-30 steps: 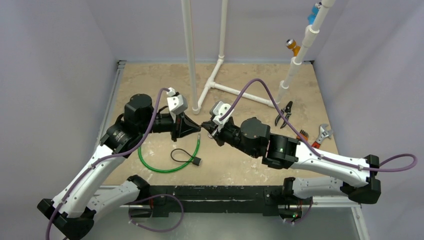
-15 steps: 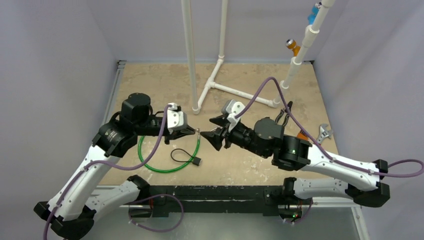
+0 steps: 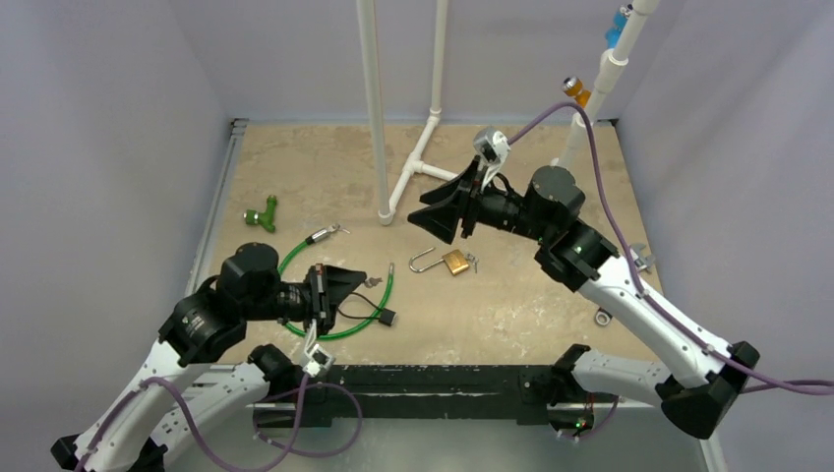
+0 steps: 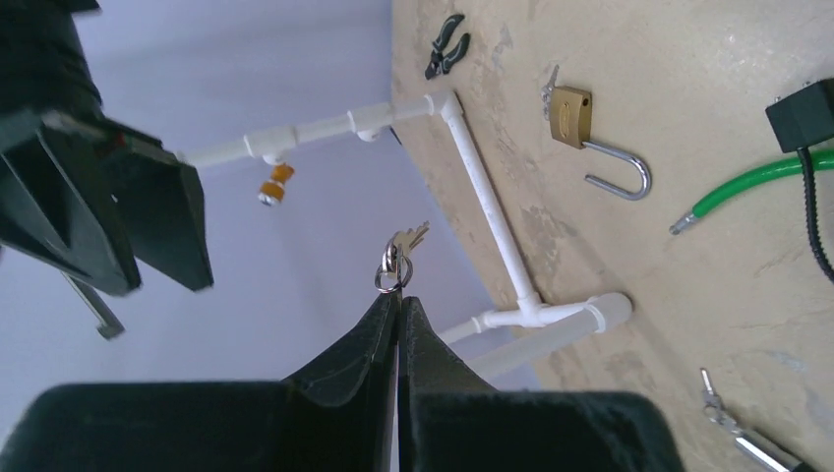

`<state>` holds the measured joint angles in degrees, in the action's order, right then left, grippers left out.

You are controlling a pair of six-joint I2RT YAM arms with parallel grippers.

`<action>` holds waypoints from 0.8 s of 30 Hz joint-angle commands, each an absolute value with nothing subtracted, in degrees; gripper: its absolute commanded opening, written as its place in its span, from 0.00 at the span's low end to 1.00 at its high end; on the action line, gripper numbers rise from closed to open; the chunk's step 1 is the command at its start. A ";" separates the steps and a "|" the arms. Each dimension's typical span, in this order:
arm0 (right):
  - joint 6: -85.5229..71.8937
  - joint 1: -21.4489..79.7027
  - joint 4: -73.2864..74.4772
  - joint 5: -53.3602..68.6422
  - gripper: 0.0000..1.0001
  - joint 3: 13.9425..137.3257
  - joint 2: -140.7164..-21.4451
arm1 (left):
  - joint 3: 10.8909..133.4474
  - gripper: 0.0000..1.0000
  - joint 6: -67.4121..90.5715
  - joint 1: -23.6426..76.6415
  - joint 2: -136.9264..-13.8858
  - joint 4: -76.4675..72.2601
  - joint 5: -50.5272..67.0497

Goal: Unlock with the key
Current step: Pick up the key from the center of the board.

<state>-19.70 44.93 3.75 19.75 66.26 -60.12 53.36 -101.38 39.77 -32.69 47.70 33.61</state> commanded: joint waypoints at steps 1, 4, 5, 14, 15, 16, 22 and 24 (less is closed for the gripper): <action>-37.96 35.69 -16.79 49.01 0.57 63.39 -64.20 | 57.25 0.00 -149.20 39.42 -34.86 51.91 43.64; -50.56 31.43 -32.47 56.77 0.58 58.32 -67.33 | 59.84 0.00 -153.77 39.38 -37.75 60.90 44.68; -51.95 31.23 -35.22 57.30 0.58 56.72 -67.43 | 58.81 0.00 -153.77 39.38 -37.94 59.97 43.83; -51.94 31.36 -35.34 57.81 0.53 49.98 -66.94 | 58.91 0.00 -154.32 47.87 -45.16 49.06 33.74; -54.17 31.38 -37.85 58.02 0.53 48.59 -67.13 | 57.45 0.00 -154.33 47.95 -45.39 44.08 32.43; -56.70 31.48 -41.49 58.42 0.53 47.62 -67.65 | 56.82 0.00 -154.29 47.92 -45.87 40.93 31.08; -61.85 32.29 -47.20 60.79 0.51 48.69 -72.27 | 55.78 0.00 -154.17 47.81 -47.29 30.55 25.98; -61.96 32.37 -46.99 61.39 0.51 49.61 -73.04 | 55.48 0.00 -154.09 47.81 -47.29 29.18 25.38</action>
<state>-58.37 31.90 -41.69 58.61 47.40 -72.03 55.96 -117.49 47.70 -47.75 38.11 27.68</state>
